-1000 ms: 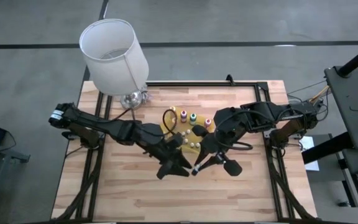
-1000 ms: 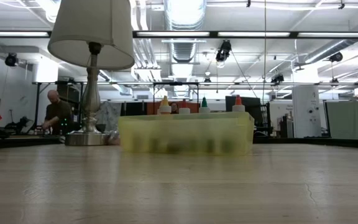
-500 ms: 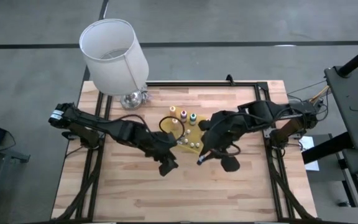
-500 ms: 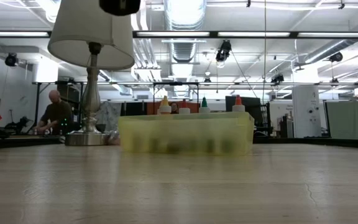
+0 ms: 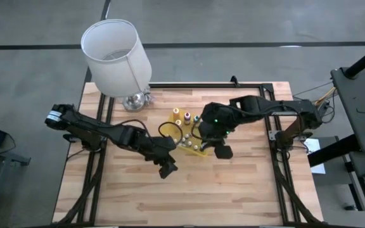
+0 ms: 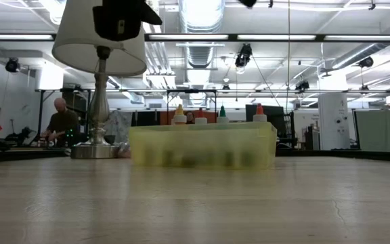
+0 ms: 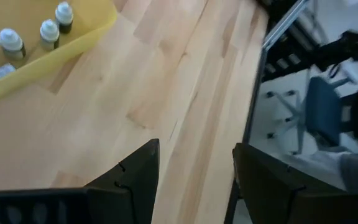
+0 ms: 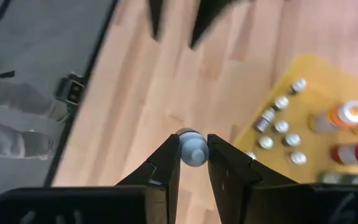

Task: Pick & Place food coloring
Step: Put the small purple food coloring bottle into the yellow bin

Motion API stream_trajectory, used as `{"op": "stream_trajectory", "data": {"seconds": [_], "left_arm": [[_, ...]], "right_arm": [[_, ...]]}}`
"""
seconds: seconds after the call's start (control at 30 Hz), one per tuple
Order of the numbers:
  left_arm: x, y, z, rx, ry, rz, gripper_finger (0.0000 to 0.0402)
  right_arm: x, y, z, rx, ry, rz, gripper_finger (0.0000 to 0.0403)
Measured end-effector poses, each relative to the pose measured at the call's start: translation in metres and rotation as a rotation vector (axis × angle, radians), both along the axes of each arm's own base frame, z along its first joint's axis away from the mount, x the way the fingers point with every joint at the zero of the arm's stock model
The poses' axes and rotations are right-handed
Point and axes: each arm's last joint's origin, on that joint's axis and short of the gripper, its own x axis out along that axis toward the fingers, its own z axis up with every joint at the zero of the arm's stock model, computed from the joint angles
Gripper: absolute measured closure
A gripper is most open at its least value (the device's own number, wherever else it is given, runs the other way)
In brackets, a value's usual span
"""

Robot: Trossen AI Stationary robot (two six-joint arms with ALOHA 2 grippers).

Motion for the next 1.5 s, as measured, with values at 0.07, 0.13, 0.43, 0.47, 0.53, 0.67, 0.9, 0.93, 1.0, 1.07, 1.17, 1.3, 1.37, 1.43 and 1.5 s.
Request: {"op": "stream_trajectory", "data": {"seconds": [0.07,0.13,0.43,0.47,0.53,0.67,0.9,0.93,1.0,1.07,1.17,1.3,1.37,1.43,1.5], "left_arm": [[-0.007,0.002,-0.001,-0.011,-0.041,0.011,0.0226],[-0.015,0.005,-0.001,-0.010,-0.081,0.026,0.0226],[-0.058,0.022,0.001,0.030,-0.240,0.181,0.0226],[-0.062,0.024,0.003,0.023,-0.272,0.189,0.0226],[-0.068,0.026,0.005,0.016,-0.315,0.205,0.0226],[-0.078,0.030,0.008,0.025,-0.355,0.239,0.0226],[-0.086,0.033,0.009,0.064,-0.392,0.251,0.0226],[-0.086,0.034,0.009,0.067,-0.397,0.255,0.0226],[-0.087,0.034,0.008,0.072,-0.400,0.264,0.0226],[-0.087,0.034,0.008,0.074,-0.401,0.266,0.0226],[-0.087,0.034,0.008,0.077,-0.401,0.271,0.0226],[-0.087,0.034,0.008,0.078,-0.401,0.272,0.0226],[-0.086,0.034,0.008,0.078,-0.400,0.271,0.0226],[-0.086,0.034,0.008,0.078,-0.400,0.271,0.0226],[-0.086,0.034,0.008,0.078,-0.400,0.271,0.0226]], "right_arm": [[0.001,-0.010,-0.008,-0.008,0.026,-0.020,0.0337],[0.002,-0.020,-0.017,-0.015,0.052,-0.044,0.0337],[0.007,-0.067,-0.059,-0.015,0.094,-0.192,0.0337],[0.007,-0.070,-0.064,-0.013,0.103,-0.204,0.0337],[0.007,-0.075,-0.075,-0.014,0.109,-0.217,0.0337],[0.006,-0.078,-0.095,-0.053,0.135,-0.256,0.0337],[0.004,-0.079,-0.119,-0.105,0.166,-0.302,0.0338],[0.004,-0.079,-0.122,-0.110,0.158,-0.307,0.0338],[0.004,-0.079,-0.126,-0.104,0.159,-0.320,0.0341],[0.004,-0.079,-0.129,-0.099,0.152,-0.330,0.0344],[0.006,-0.080,-0.132,-0.097,0.123,-0.335,0.0345],[0.007,-0.080,-0.136,-0.092,0.108,-0.344,0.0346],[0.007,-0.080,-0.139,-0.091,0.107,-0.344,0.0346],[0.006,-0.080,-0.141,-0.091,0.115,-0.344,0.0346],[0.006,-0.080,-0.142,-0.086,0.108,-0.352,0.0346]]}}
